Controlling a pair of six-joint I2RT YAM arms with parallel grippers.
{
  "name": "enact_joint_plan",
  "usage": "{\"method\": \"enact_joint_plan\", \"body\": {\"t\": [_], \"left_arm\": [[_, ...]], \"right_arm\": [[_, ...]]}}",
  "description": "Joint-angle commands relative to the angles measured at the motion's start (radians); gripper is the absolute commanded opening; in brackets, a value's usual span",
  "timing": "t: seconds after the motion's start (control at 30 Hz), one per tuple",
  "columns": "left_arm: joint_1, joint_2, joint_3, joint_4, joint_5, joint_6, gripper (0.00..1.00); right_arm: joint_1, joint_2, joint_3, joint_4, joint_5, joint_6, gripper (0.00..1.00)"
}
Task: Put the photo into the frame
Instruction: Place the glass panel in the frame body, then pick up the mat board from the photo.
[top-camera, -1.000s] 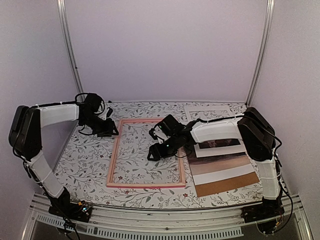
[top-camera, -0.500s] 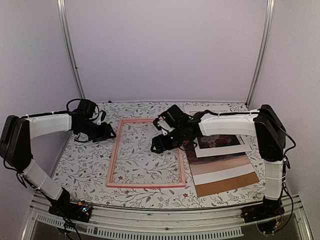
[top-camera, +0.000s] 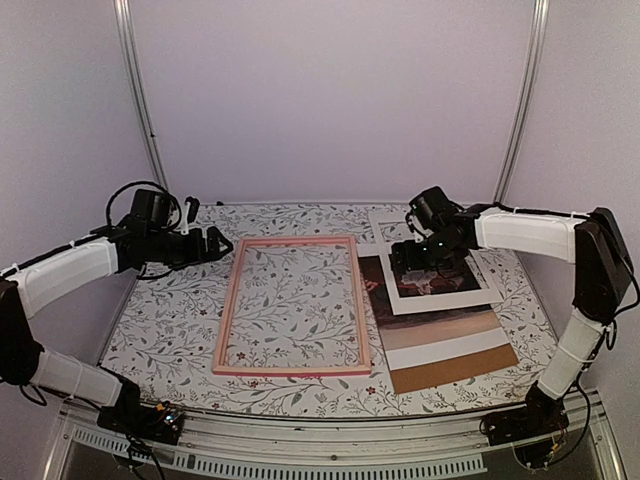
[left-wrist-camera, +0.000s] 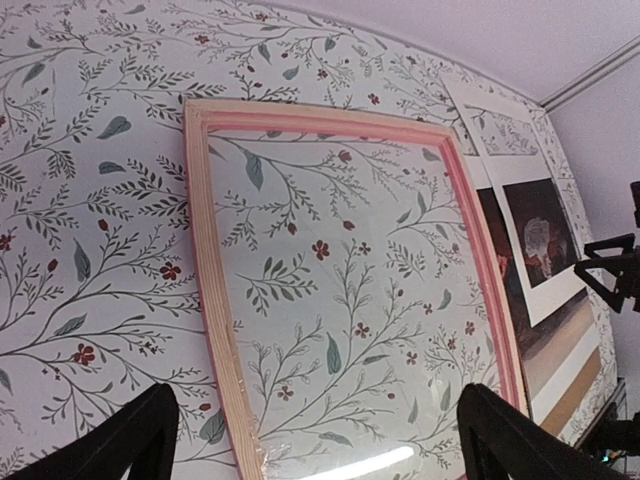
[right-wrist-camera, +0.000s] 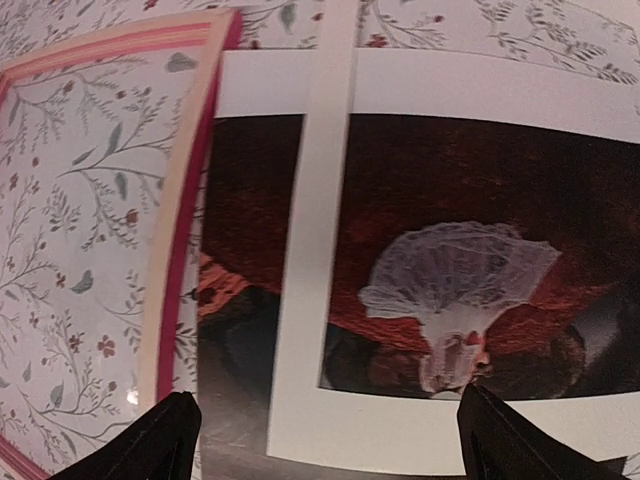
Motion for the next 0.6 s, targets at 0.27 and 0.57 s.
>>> {"method": "enact_joint_plan", "body": {"t": [0.27, 0.57], "left_arm": [[-0.090, -0.046, -0.062, 0.085, -0.014, -0.053, 0.95], [-0.118, -0.064, -0.099, 0.116, -0.032, -0.076, 0.86]], "right_arm": [[-0.177, 0.021, 0.092, 0.056, -0.085, -0.082, 0.89], [-0.177, 0.287, 0.316, 0.072, -0.210, -0.095, 0.80]]}}
